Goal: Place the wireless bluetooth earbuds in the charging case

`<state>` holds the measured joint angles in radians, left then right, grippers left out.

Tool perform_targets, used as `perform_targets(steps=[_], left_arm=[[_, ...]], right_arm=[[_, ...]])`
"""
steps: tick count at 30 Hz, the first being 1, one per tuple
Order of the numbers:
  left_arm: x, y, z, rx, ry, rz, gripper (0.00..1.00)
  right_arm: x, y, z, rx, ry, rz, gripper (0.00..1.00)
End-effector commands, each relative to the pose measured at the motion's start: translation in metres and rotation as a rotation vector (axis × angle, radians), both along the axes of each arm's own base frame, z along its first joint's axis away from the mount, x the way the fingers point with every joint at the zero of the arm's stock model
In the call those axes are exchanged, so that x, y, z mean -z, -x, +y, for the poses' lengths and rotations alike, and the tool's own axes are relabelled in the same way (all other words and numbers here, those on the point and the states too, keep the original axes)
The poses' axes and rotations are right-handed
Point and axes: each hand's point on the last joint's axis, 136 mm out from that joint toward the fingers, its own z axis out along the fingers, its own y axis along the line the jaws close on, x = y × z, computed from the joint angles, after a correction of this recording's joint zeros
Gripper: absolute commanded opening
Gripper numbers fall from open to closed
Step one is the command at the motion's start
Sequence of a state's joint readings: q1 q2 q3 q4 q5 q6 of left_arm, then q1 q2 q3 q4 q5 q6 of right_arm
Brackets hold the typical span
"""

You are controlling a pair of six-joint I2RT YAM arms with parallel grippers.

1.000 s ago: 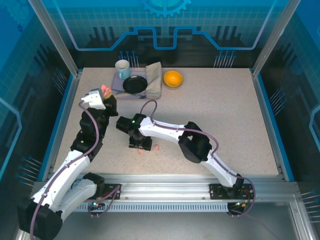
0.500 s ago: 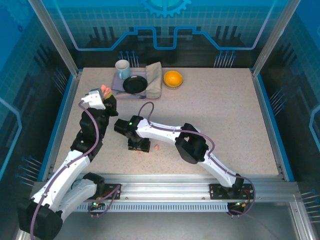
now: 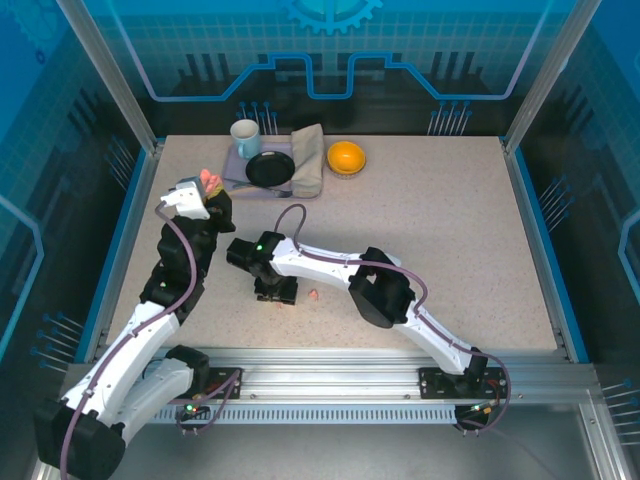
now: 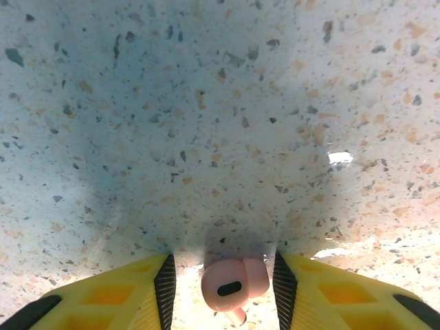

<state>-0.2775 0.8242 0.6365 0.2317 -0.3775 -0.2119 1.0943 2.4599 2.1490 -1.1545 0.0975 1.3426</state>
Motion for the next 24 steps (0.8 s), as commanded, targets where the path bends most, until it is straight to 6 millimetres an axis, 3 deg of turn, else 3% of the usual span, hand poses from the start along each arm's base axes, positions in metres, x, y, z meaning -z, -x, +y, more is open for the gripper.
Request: perform_targets(steps=[1,11,24], left_arm=[[-0.002,0.003,0.003,-0.003,0.020,-0.013,0.00],[-0.004,0.002,0.001,0.008,0.018,-0.009,0.00],[-0.005,0.003,-0.003,0.030,0.018,0.009,0.00]], right_arm=[[0.016,0.007,-0.010,-0.018,0.082,0.011,0.42],[0.019,0.006,-0.013,-0.049,0.099,0.007,0.33],[-0.001,-0.004,-0.017,-0.074,0.071,-0.065,0.22]])
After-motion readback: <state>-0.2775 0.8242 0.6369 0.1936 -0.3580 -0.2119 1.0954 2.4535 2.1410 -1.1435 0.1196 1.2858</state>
